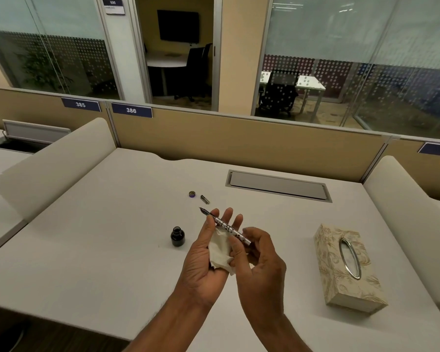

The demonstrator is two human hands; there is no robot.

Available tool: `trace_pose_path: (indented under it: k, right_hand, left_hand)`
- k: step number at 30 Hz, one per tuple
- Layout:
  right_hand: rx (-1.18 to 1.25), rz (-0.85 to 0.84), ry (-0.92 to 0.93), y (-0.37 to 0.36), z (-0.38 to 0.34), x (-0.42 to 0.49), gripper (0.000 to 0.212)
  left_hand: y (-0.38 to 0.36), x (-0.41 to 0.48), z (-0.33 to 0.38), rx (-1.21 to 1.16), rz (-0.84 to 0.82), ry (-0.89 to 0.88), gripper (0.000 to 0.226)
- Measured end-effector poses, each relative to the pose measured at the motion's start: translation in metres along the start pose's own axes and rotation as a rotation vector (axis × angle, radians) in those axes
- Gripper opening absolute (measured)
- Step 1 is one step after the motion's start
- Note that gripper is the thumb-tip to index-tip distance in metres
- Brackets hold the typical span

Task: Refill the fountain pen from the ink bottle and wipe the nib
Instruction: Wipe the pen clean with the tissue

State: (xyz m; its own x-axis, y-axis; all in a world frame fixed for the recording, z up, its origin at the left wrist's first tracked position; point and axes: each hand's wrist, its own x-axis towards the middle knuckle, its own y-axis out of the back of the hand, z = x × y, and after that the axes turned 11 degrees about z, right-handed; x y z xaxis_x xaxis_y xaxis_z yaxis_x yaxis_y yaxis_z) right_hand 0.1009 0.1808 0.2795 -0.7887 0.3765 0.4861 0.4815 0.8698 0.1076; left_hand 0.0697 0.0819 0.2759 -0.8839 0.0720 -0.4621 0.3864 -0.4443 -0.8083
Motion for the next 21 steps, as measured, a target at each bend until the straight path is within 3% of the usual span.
trace_pose_path:
  k: [6, 11, 17, 21]
  right_hand:
    - [0.009, 0.003, 0.019, -0.0024, 0.0027, -0.0003, 0.009]
    - [-0.048, -0.010, 0.063, -0.0035, 0.0045, -0.0029, 0.030]
    - [-0.031, 0.044, 0.104, -0.0047, 0.0054, -0.0029, 0.009]
    - [-0.018, 0.052, 0.135, -0.0049, 0.0034, -0.0033, 0.024]
  left_hand:
    - [-0.0018, -0.0026, -0.0013, -0.043, -0.009, -0.033, 0.034]
    - [-0.0012, -0.0056, 0.0008, -0.064, -0.027, -0.013, 0.030]
    - [-0.0019, -0.0063, -0.0018, -0.074, -0.034, 0.009, 0.035]
    - [-0.0015, -0.0081, -0.0001, -0.100, -0.047, 0.028, 0.039]
